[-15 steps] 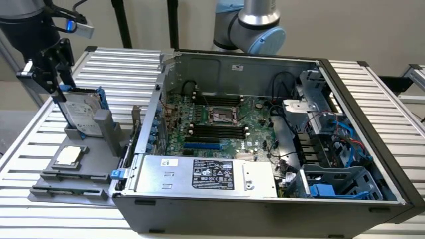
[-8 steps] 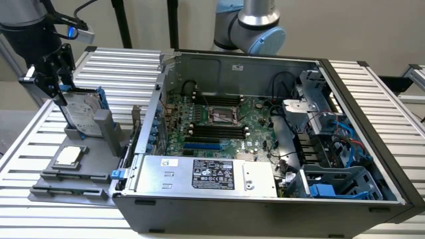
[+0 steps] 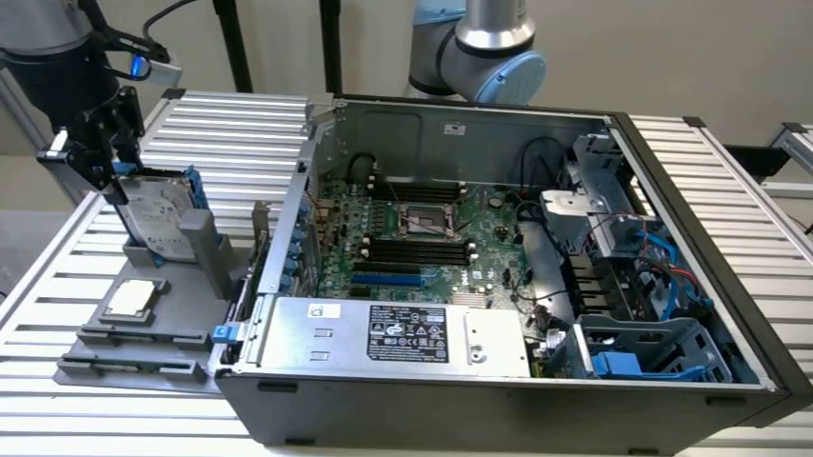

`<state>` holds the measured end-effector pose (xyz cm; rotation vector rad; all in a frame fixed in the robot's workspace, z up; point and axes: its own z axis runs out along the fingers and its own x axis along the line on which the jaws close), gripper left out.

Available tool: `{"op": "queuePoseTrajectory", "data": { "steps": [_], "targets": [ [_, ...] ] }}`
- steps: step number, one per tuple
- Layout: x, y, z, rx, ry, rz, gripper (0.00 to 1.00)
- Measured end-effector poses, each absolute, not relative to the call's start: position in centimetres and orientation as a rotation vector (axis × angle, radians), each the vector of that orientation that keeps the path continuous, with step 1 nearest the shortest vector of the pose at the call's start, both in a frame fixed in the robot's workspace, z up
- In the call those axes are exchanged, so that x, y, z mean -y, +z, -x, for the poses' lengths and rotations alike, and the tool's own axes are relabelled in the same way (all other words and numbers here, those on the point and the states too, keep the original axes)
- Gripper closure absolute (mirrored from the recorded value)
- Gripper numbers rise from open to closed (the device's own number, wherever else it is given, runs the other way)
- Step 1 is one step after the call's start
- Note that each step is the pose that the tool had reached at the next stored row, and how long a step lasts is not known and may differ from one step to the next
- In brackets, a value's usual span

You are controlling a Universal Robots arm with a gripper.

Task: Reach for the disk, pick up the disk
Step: 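Pick up the disk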

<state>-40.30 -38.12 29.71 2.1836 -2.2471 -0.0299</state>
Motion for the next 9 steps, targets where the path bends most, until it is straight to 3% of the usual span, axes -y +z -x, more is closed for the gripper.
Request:
{"op": "queuePoseTrajectory", "data": {
  "steps": [9],
  "targets": [
    [38.12, 29.36, 40.28, 2.247, -0.032, -2.181, 0.46]
  ]
}}
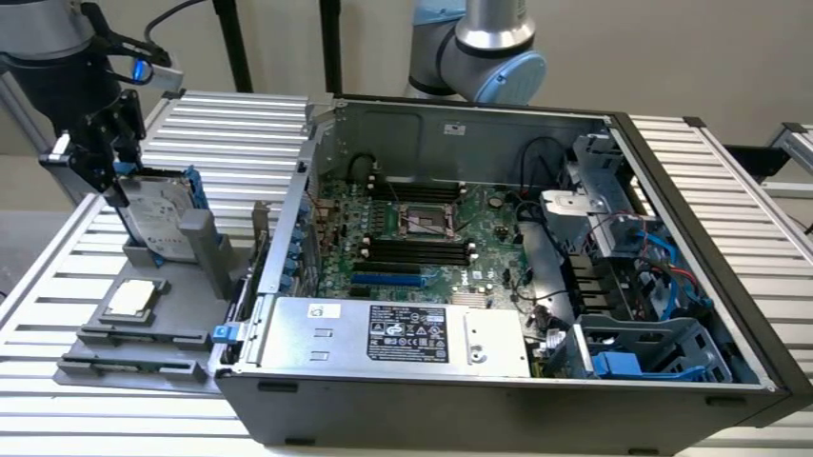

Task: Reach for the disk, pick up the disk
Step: 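Pick up the disk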

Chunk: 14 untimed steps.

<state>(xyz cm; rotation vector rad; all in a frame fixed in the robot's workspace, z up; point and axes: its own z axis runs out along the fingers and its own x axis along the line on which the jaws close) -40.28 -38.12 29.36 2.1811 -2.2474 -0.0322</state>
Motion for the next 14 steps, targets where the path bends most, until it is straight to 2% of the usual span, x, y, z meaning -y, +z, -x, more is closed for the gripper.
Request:
{"op": "queuePoseTrajectory", "data": {
  "steps": [9, 11, 13, 14],
  "targets": [
    [38.12, 29.27, 40.25, 2.247, -0.032, -2.181, 0.46],
    [38.12, 29.25, 40.23, 2.248, -0.032, -2.181, 0.55],
    [38.12, 29.25, 40.22, 2.248, -0.032, -2.181, 0.55],
    [38.12, 29.26, 40.21, 2.247, -0.032, -2.181, 0.62]
  ]
}}
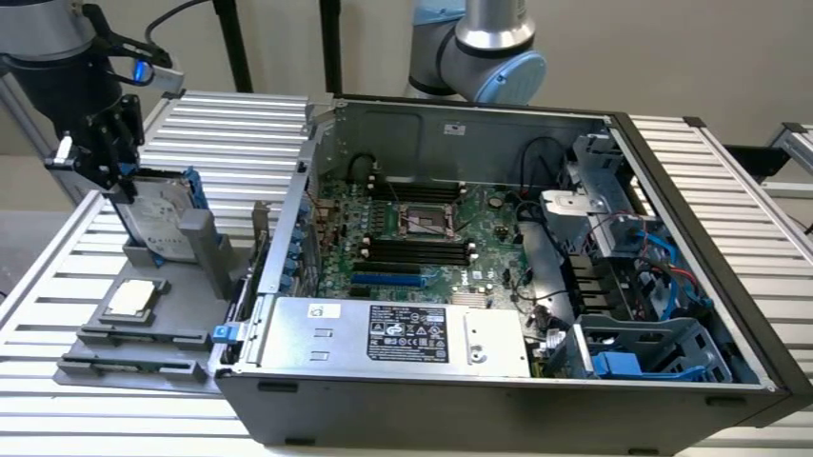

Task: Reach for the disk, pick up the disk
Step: 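Pick up the disk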

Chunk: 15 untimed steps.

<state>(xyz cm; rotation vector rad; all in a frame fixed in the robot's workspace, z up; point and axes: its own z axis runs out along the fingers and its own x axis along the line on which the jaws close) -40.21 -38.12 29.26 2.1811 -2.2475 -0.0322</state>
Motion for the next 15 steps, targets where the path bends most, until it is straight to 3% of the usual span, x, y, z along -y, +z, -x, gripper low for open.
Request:
{"op": "queuePoseTrajectory", "data": {
  "steps": [15],
  "targets": [
    [38.12, 29.26, 40.17, 2.247, -0.032, -2.181, 0.67]
  ]
}}
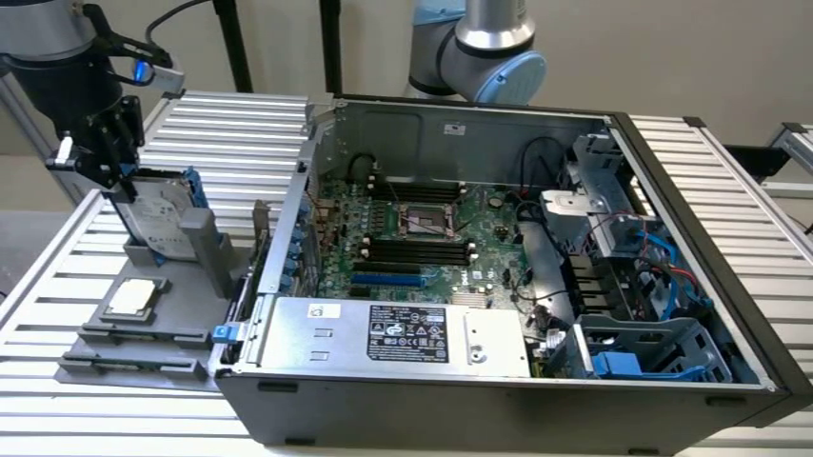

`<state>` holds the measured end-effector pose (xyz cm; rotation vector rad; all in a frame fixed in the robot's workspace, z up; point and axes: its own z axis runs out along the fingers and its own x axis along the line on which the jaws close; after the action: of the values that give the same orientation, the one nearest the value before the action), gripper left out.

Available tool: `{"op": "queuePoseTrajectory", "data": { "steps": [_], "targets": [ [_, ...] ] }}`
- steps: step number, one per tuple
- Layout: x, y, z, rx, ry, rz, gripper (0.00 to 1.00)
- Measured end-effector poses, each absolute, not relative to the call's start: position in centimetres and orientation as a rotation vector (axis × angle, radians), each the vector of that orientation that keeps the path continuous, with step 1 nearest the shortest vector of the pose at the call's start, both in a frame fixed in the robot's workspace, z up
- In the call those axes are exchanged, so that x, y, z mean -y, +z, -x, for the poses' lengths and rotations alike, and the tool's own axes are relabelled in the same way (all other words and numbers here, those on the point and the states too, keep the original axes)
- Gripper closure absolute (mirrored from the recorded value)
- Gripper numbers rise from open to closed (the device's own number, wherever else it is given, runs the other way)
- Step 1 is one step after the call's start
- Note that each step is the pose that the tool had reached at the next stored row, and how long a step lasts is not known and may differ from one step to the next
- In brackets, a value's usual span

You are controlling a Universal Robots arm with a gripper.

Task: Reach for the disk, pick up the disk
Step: 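Pick up the disk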

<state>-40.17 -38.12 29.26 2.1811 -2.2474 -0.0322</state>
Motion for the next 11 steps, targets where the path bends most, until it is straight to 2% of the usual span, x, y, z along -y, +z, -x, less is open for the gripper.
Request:
{"op": "queuePoseTrajectory", "data": {
  "steps": [11],
  "targets": [
    [38.40, 29.25, 40.17, 2.249, -0.032, -2.180, 0.67]
  ]
}}
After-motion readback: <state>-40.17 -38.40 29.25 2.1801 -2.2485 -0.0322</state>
